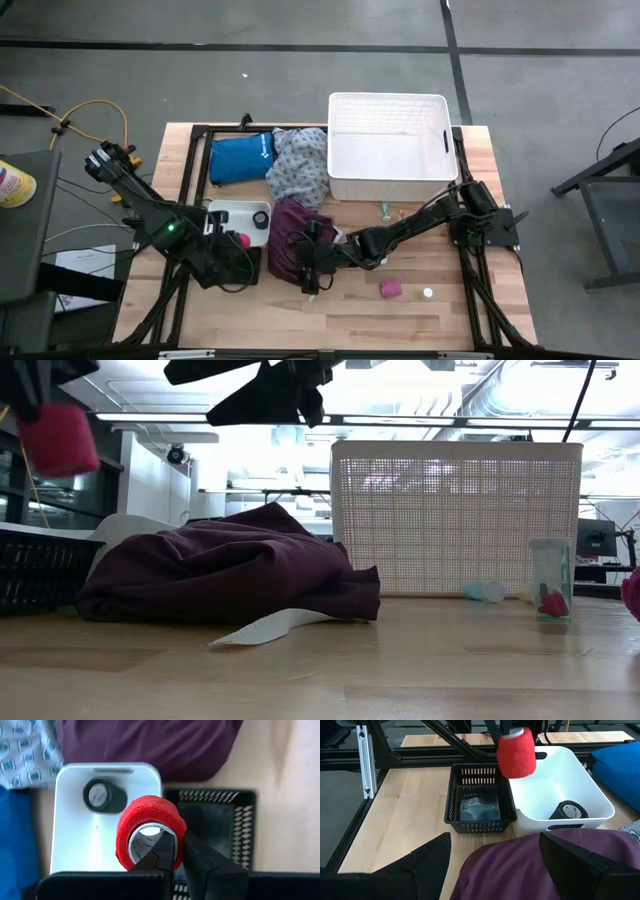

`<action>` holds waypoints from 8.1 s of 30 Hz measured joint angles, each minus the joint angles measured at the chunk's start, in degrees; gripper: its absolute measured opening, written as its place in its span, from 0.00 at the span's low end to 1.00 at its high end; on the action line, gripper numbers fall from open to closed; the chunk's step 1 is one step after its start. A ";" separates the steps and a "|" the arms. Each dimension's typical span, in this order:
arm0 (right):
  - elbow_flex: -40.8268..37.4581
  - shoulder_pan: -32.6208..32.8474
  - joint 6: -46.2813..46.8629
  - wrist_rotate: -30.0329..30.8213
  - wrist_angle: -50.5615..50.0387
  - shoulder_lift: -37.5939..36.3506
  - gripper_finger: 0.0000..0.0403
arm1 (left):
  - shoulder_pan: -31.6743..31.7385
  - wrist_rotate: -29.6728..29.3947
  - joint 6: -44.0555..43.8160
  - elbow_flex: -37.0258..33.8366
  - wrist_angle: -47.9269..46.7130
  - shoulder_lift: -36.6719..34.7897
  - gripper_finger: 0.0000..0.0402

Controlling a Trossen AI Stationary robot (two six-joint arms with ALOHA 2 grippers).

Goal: Pick & place medical supplies in basket/bin
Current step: Put the red bandage into the white bin, then put the pink bandage into the white bin

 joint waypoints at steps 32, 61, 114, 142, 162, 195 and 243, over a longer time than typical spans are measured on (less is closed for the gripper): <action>-0.07 0.09 0.07 -0.41 0.03 0.04 0.72 | 25.38 18.04 10.98 -24.64 15.48 -16.82 0.04; -0.09 0.09 0.07 -1.50 0.24 0.06 0.72 | 25.68 19.12 7.75 -24.77 16.08 -16.33 0.29; -0.04 3.29 0.46 1.83 -19.15 -7.87 0.72 | 25.68 16.13 18.09 -12.44 16.15 -16.44 0.29; -0.07 12.11 46.20 -4.04 -60.78 -11.39 0.72 | 25.68 16.13 18.09 -12.44 19.18 -16.44 0.29; -0.07 22.74 47.09 -4.72 -67.75 -13.85 0.72 | 25.66 16.15 18.09 -12.44 19.38 -16.41 0.29; -15.39 20.43 18.78 -11.68 -51.82 -12.92 0.72 | 25.68 16.14 18.09 -12.44 19.41 -16.44 0.29; -23.43 20.09 18.81 -13.30 -33.97 -13.67 0.46 | 25.67 16.13 18.09 -12.44 31.30 -16.41 0.29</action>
